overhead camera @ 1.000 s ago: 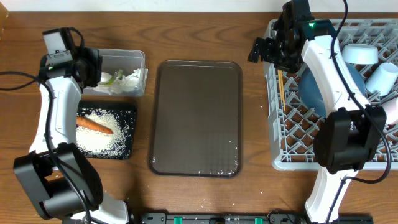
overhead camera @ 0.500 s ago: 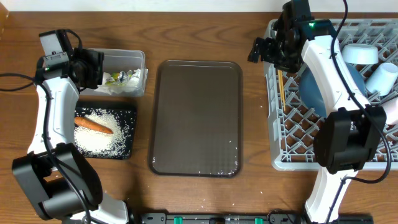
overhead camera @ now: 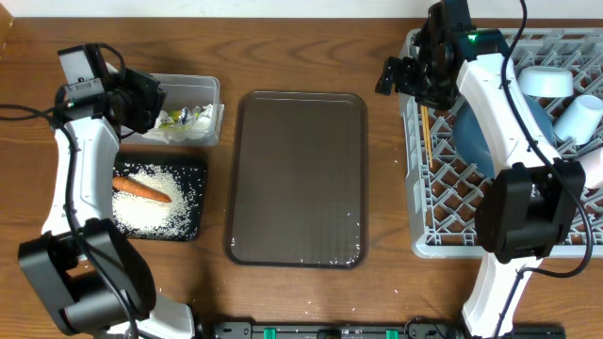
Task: Sort waste into correct bins and load items into the dishwasher rack
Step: 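Carry the wrapper left and drop it into the clear bin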
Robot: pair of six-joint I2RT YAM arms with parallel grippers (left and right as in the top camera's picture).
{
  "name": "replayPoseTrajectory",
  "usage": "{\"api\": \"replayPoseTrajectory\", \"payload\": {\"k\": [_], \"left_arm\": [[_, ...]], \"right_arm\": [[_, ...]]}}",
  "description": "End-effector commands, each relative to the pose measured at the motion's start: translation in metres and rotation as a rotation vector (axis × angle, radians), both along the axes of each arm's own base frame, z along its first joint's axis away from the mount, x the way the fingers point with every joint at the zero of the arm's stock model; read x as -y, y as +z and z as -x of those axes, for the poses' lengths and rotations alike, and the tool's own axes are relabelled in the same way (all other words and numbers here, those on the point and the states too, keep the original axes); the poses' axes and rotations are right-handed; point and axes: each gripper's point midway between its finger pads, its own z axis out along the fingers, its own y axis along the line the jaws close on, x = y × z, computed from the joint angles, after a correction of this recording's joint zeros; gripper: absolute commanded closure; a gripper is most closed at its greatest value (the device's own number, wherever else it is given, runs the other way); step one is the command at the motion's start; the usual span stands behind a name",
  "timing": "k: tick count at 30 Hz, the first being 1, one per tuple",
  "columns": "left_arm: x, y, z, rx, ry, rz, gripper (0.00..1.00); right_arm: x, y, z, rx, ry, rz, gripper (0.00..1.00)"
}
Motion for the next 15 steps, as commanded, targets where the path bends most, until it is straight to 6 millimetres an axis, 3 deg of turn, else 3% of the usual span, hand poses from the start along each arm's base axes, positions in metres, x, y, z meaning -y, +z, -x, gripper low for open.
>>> {"api": "replayPoseTrajectory", "payload": {"k": [1, 4, 6, 9, 11, 15], "left_arm": [[0.005, 0.047, 0.011, 0.137, -0.125, -0.132, 0.94], [0.011, 0.066, 0.031, 0.154, -0.185, -0.198, 0.94], [0.015, 0.067, 0.046, 0.133, -0.227, -0.223, 0.94], [0.020, 0.049, 0.067, 0.031, -0.274, -0.219, 0.94], [0.016, 0.027, 0.081, -0.076, -0.260, -0.220, 0.94], [0.009, -0.007, 0.093, -0.196, -0.234, -0.226, 0.94]], "right_arm": [[-0.004, -0.002, 0.001, -0.009, 0.000, -0.005, 0.01], [-0.004, -0.002, 0.001, -0.009, 0.000, -0.005, 0.01], [-0.004, -0.002, 0.001, -0.009, 0.000, -0.005, 0.01], [-0.004, -0.002, 0.001, -0.009, 0.000, -0.005, 0.01], [-0.004, -0.002, 0.001, -0.009, 0.000, -0.005, 0.01], [-0.004, -0.002, 0.001, -0.009, 0.000, -0.005, 0.01]]}}
